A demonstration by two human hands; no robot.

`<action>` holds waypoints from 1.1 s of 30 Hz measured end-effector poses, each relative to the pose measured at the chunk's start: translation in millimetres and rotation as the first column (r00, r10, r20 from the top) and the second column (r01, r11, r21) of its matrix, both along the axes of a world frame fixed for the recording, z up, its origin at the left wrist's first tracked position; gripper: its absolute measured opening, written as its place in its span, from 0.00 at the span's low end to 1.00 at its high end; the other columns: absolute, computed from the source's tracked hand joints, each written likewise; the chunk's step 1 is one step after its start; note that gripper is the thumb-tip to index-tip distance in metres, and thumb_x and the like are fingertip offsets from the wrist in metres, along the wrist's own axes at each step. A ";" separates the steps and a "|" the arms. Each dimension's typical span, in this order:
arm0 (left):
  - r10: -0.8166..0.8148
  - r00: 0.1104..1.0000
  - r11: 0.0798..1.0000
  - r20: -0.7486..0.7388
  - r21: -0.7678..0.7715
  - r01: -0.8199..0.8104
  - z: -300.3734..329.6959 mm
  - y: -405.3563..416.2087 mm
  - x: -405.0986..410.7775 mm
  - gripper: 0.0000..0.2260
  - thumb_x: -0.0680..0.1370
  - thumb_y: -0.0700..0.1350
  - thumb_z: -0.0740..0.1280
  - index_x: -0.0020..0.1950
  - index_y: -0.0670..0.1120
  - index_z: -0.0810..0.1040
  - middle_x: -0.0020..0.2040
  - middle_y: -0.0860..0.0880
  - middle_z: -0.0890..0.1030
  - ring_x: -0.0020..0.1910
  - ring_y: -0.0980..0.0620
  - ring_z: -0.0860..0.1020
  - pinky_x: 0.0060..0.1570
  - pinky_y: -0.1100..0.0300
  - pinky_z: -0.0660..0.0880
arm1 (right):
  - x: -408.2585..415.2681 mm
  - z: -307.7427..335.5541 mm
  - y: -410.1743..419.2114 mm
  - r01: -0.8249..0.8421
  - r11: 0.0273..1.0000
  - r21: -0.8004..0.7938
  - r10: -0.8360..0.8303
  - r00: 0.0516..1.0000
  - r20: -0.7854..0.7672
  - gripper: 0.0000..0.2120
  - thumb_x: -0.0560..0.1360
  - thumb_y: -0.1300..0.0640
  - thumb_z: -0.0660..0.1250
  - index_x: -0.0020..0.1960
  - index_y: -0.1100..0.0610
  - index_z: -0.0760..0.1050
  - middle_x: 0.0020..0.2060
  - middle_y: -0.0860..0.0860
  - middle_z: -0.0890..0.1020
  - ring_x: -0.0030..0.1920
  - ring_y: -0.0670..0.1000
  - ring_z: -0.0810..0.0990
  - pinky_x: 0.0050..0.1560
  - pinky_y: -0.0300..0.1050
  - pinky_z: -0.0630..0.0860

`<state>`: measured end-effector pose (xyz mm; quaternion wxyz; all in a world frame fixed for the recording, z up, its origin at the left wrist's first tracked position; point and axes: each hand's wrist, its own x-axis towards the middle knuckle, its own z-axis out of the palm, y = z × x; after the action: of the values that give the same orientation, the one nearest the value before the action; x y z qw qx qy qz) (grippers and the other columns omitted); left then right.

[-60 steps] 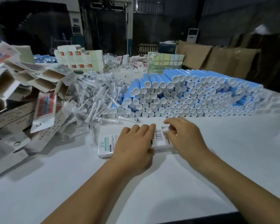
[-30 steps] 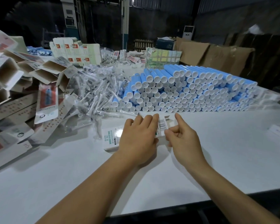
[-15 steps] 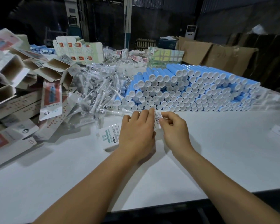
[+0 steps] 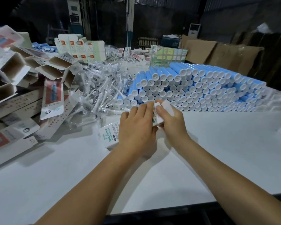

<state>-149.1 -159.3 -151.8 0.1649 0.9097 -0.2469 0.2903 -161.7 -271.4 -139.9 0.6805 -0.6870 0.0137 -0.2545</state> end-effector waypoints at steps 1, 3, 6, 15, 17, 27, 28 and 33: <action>-0.005 1.000 1.000 0.003 0.013 0.005 -0.4 0.0 0.0 0.31 0.74 0.53 0.66 0.74 0.47 0.61 0.64 0.51 0.72 0.60 0.48 0.70 0.52 0.53 0.61 | -0.2 -3.1 -2.6 0.104 0.944 -0.314 -0.088 0.994 0.062 0.10 0.79 0.62 0.60 0.55 0.56 0.78 0.40 0.46 0.81 0.41 0.42 0.79 0.46 0.34 0.74; -0.003 1.000 1.000 0.009 0.023 0.003 -1.2 -1.2 -0.8 0.30 0.74 0.51 0.64 0.75 0.46 0.62 0.64 0.51 0.72 0.60 0.47 0.70 0.52 0.53 0.61 | -0.7 -10.2 -5.4 0.183 0.785 -0.591 -0.102 0.980 0.168 0.14 0.80 0.56 0.56 0.60 0.58 0.75 0.40 0.45 0.79 0.40 0.40 0.76 0.43 0.31 0.71; -0.005 1.000 0.999 -0.003 0.046 0.005 -1.8 -1.5 -2.0 0.30 0.73 0.48 0.63 0.75 0.46 0.62 0.64 0.51 0.72 0.60 0.47 0.70 0.53 0.53 0.62 | -3.5 -18.1 -4.6 0.120 0.770 -0.626 -0.063 0.992 0.113 0.23 0.77 0.50 0.53 0.68 0.60 0.69 0.50 0.48 0.78 0.49 0.40 0.75 0.50 0.32 0.69; -0.048 0.999 0.998 0.013 0.052 0.047 -2.3 1.1 -1.1 0.33 0.73 0.51 0.69 0.75 0.46 0.62 0.66 0.50 0.71 0.62 0.47 0.69 0.57 0.53 0.59 | -5.9 -14.6 -13.6 -0.207 0.937 0.283 0.224 0.974 -0.030 0.17 0.82 0.63 0.53 0.68 0.59 0.69 0.44 0.48 0.85 0.45 0.45 0.83 0.43 0.40 0.79; -0.056 0.998 0.998 0.019 0.024 0.056 -1.7 1.1 -2.2 0.33 0.72 0.50 0.70 0.74 0.45 0.64 0.65 0.49 0.73 0.61 0.46 0.70 0.56 0.54 0.59 | -6.3 -12.2 -13.5 -0.178 0.939 0.295 0.193 0.981 -0.022 0.17 0.81 0.65 0.53 0.68 0.58 0.70 0.41 0.49 0.84 0.42 0.46 0.83 0.40 0.40 0.79; -0.083 0.996 0.995 0.038 0.064 0.080 -1.2 -1.2 -6.3 0.34 0.68 0.47 0.75 0.71 0.42 0.69 0.63 0.45 0.76 0.57 0.42 0.74 0.53 0.49 0.67 | -6.7 -13.7 -7.8 -0.041 0.957 0.287 0.056 0.997 -0.047 0.20 0.78 0.67 0.52 0.59 0.54 0.77 0.43 0.49 0.85 0.44 0.47 0.83 0.42 0.42 0.80; -0.083 0.995 0.995 0.050 0.059 0.080 -1.7 -2.4 -7.5 0.34 0.66 0.47 0.76 0.70 0.41 0.70 0.61 0.45 0.77 0.55 0.41 0.76 0.52 0.49 0.69 | -7.3 -14.1 -5.3 -0.009 0.966 0.260 0.024 0.998 -0.056 0.20 0.77 0.66 0.52 0.62 0.56 0.76 0.46 0.50 0.84 0.45 0.47 0.83 0.44 0.42 0.79; -0.079 0.985 0.997 0.157 -0.001 0.080 -1.7 -7.4 -13.0 0.31 0.63 0.43 0.76 0.65 0.39 0.76 0.54 0.45 0.80 0.48 0.42 0.79 0.44 0.51 0.73 | -18.7 -18.8 4.3 0.145 0.970 -0.196 -0.149 0.989 -0.008 0.27 0.75 0.50 0.54 0.73 0.55 0.65 0.68 0.53 0.73 0.68 0.49 0.71 0.69 0.46 0.67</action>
<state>-162.1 -166.7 -153.5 0.1598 0.8730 -0.2939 0.3549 -180.4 -267.1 -158.7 0.5892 -0.7502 0.0474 -0.2964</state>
